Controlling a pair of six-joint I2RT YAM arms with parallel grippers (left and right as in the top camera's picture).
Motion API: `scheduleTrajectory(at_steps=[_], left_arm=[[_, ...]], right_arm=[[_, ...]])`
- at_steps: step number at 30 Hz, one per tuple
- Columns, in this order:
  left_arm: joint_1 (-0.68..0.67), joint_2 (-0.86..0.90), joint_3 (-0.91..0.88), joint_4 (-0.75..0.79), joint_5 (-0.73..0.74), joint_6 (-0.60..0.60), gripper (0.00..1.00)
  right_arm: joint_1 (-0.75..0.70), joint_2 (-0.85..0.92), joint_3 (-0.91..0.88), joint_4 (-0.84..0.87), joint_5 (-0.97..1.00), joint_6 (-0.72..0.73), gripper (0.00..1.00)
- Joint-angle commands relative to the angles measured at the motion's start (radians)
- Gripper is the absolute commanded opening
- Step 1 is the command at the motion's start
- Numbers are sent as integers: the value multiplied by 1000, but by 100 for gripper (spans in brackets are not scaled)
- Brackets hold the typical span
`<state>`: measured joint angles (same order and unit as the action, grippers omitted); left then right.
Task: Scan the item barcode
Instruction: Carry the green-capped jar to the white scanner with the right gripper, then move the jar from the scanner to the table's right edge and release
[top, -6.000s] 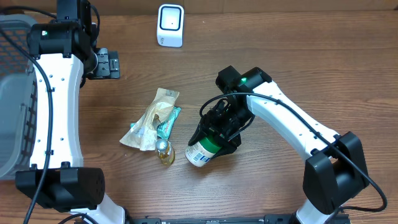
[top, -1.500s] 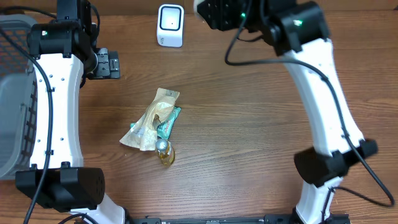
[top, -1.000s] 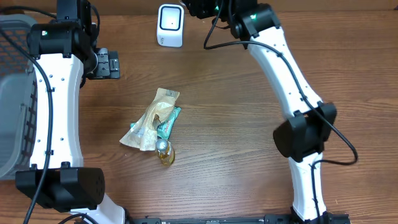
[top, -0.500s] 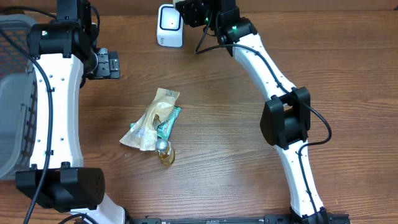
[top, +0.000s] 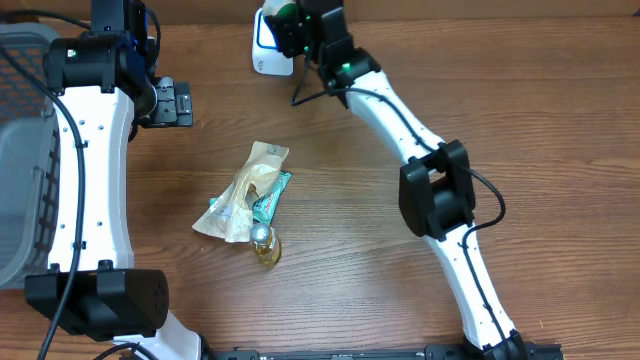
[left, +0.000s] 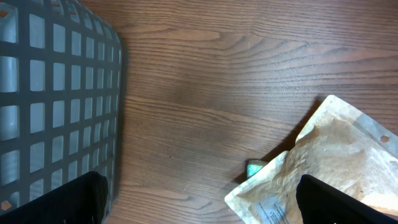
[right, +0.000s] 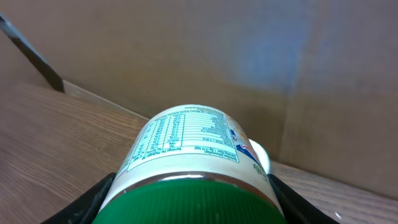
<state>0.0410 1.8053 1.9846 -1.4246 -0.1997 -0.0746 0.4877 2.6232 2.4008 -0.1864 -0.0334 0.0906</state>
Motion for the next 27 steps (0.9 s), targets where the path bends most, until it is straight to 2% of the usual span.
scheduleTrajectory(at_steps=[1, 6, 14, 27], left_arm=[[-2, 0, 12, 0, -10, 7, 100], [-2, 0, 12, 0, -10, 7, 100], [-2, 0, 12, 0, -10, 7, 100], [-2, 0, 12, 0, -10, 7, 100]], right_arm=[[37, -9, 7, 36, 93, -130, 4], [69, -8, 7, 56, 162, -251, 4], [63, 21, 7, 83, 182, -194, 4], [54, 71, 7, 104, 172, -192, 4]])
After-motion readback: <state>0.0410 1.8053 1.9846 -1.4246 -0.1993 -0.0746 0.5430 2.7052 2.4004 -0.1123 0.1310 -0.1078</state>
